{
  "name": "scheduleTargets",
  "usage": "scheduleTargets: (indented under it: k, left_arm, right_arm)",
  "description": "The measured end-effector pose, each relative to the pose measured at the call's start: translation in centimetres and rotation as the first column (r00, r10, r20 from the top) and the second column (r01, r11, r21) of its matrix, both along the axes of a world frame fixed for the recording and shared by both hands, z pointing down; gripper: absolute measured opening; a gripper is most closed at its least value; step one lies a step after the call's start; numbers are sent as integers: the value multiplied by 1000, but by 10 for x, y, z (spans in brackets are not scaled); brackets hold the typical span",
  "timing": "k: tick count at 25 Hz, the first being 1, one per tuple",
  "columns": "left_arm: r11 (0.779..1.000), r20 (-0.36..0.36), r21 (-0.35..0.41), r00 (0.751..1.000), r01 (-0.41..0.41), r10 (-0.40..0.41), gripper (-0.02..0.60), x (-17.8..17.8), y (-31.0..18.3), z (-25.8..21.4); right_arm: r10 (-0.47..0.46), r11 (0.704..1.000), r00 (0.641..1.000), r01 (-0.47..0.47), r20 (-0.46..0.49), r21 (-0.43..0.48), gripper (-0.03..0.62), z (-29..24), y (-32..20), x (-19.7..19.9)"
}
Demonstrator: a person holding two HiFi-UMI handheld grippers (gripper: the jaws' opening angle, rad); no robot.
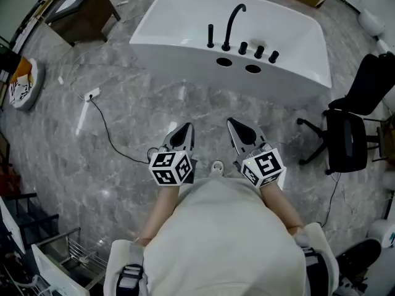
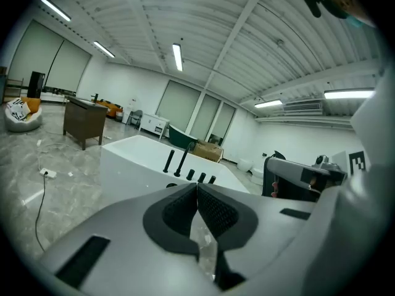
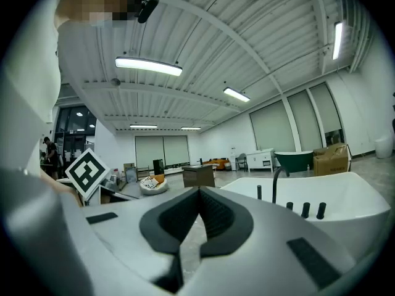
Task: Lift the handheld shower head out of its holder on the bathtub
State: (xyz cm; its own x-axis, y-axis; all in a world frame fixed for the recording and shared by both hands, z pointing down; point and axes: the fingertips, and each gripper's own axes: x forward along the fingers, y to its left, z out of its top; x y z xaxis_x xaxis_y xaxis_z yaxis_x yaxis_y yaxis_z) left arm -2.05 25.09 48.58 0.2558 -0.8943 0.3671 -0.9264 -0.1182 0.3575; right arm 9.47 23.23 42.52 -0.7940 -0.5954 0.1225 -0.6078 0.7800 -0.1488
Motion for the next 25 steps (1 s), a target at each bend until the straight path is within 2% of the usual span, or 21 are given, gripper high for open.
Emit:
scheduleTargets:
  k: [6, 16, 25]
  left_arm:
    - [1000, 8, 3, 1000, -5, 5, 21, 9, -1, 2]
    - [1000, 9, 4, 1000, 11, -11, 21, 19, -19, 2]
    - [998, 2, -48, 999, 38, -38, 21, 10, -22, 19]
  right_arm:
    - [-8, 1000, 1000, 8, -4, 16, 20, -2, 1, 10]
    - [-42, 999, 998, 43, 38, -19, 20, 0, -18, 15]
    - [-37, 998, 999, 39, 37, -45, 20, 6, -34, 10]
